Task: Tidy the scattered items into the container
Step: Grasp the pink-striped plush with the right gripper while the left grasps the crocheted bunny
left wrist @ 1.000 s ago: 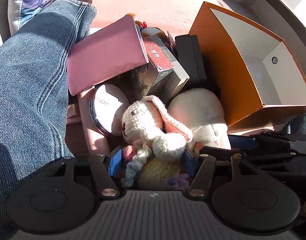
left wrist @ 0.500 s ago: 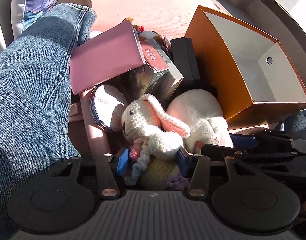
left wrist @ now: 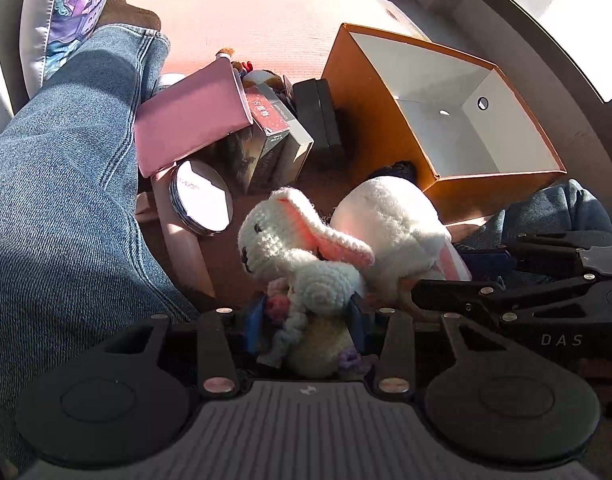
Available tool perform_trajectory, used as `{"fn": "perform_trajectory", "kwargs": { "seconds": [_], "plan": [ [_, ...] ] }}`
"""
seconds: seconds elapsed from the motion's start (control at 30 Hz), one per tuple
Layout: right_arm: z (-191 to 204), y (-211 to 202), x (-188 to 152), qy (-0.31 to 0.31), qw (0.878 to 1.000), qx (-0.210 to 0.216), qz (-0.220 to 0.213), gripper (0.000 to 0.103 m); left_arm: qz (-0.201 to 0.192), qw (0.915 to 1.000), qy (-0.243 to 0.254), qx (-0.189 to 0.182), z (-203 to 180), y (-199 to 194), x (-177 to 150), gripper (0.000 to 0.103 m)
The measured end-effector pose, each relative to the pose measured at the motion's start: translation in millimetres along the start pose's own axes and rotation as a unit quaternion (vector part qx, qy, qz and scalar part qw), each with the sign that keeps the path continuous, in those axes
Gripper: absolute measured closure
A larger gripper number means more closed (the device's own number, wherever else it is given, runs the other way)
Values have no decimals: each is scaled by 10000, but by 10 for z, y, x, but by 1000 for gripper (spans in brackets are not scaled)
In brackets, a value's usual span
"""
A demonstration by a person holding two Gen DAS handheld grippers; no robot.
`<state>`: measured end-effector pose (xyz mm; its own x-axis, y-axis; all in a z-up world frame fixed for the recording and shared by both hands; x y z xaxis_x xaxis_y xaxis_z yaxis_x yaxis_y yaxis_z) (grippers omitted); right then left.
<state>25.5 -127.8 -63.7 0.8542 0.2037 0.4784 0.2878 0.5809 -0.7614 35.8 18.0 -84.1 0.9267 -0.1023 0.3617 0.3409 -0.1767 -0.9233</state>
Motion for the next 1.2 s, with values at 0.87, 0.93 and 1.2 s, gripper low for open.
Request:
{"fn": "perform_trajectory", "kwargs": {
  "seconds": [0.87, 0.93, 1.2],
  "plan": [
    [89, 11, -10, -522, 9986, -78, 37, 55, -339, 9990, -164, 234, 24, -45, 10, 54],
    [145, -80, 14, -611, 9981, -60, -50, 55, -476, 9985, -205, 176, 25, -165, 30, 55],
    [278, -572, 256, -830, 9937, -13, -748, 55, -1258, 9918, -202, -23, -91, -665, 319, 56]
  ]
}}
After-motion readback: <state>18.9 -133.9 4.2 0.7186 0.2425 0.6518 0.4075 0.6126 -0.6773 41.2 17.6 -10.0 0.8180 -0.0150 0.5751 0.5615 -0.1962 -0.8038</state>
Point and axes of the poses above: each gripper's, at about its wrist camera, not at the fingertips, and y roughly the way its jaws point, z to its left, x to its top, the point moved 7 cm from there along y, roughly the way its jaws point, and after that the axes turned 7 degrees about x, right-handed, at the moved point
